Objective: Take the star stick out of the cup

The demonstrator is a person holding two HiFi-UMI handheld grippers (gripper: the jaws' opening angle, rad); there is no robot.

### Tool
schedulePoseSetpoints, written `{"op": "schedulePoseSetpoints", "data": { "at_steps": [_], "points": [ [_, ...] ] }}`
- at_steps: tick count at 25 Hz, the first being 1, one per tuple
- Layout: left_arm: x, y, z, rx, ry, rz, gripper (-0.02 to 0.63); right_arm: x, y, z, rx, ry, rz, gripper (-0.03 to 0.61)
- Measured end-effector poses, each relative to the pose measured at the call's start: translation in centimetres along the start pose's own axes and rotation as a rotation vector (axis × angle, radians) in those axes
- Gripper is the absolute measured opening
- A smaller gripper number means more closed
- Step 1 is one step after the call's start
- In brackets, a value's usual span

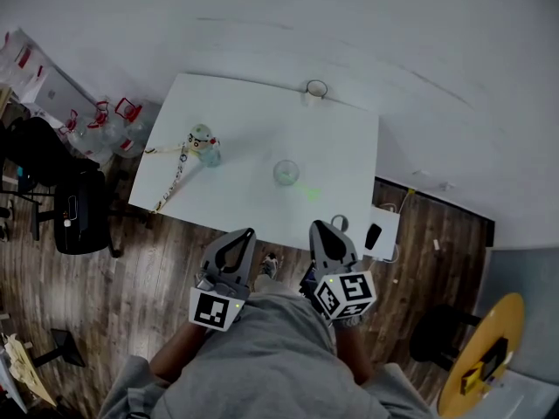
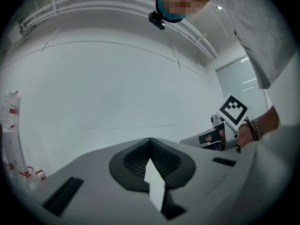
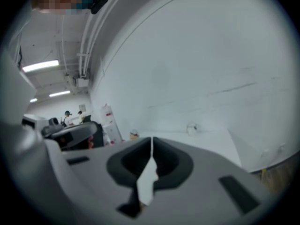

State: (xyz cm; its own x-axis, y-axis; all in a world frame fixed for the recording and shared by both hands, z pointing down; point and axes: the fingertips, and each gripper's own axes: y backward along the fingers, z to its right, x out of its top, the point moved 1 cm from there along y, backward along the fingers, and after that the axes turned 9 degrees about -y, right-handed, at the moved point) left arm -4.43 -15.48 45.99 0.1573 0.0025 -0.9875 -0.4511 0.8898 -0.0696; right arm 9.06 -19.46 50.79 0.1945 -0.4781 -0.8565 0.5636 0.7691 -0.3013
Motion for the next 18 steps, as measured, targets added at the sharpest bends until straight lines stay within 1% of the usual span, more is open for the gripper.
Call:
{"op": "schedulePoseSetpoints", "data": {
  "at_steps": [3, 7, 12, 18],
  "points": [
    [0.0, -0.5, 0.3, -0.006, 0.015, -0.010, 0.031, 0.2, -0.2, 0.6, -0.008, -0.010, 0.000, 0.037],
    [-0.3, -0.6, 0.4, -0.020, 0.009, -0.012, 0.031, -0.1, -0.2, 0.7, -0.017, -0.020, -0.001, 0.037],
    [-0.7, -1.2, 0.0, -0.028, 0.019, -0.015, 0.031, -0.8, -1.0, 1.2, -0.035, -0.034, -0.026, 0.037],
    [-1.7, -2.2, -0.8, -0.072, 0.034, -0.024, 0.031, -1.4, -2.0, 2.4, -0.106, -0.049, -0.044, 0.037]
  ]
}}
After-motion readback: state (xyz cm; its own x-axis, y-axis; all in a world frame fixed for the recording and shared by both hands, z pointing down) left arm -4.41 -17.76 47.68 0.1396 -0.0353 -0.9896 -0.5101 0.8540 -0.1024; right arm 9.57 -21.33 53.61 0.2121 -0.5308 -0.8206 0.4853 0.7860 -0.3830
